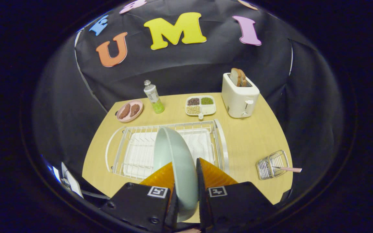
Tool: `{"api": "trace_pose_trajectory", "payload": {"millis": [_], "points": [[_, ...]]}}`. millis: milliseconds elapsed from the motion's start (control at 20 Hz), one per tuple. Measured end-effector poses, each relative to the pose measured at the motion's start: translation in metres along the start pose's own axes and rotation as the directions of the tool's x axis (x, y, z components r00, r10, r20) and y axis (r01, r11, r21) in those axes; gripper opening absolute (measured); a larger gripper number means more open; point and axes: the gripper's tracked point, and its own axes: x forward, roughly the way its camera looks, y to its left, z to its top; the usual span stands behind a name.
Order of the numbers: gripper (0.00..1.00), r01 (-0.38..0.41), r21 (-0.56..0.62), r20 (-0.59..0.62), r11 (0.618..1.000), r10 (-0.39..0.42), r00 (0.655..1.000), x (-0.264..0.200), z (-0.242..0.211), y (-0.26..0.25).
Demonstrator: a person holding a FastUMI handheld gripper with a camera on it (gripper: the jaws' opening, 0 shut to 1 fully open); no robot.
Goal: Take the plate from the dish rack, then take the spoon from the basket and place it into the plate.
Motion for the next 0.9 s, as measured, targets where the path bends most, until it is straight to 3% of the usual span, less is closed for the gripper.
{"api": "trace_pose_trajectory", "payload": {"millis": [300, 500, 700, 900], "points": [[0.32, -0.057, 0.048, -0.032, 0.997, 0.059, 0.998, -0.005, -0.070, -0.029], [0.32, -0.150, 0.179, -0.075, 0.972, 0.166, 0.983, 0.005, -0.121, -0.040], [0.32, -0.154, 0.312, -0.172, 0.938, 0.215, 0.961, 0.031, -0.171, -0.055], [0.32, -0.146, 0.343, -0.166, 0.928, 0.213, 0.963, 0.044, -0.182, -0.066]]}}
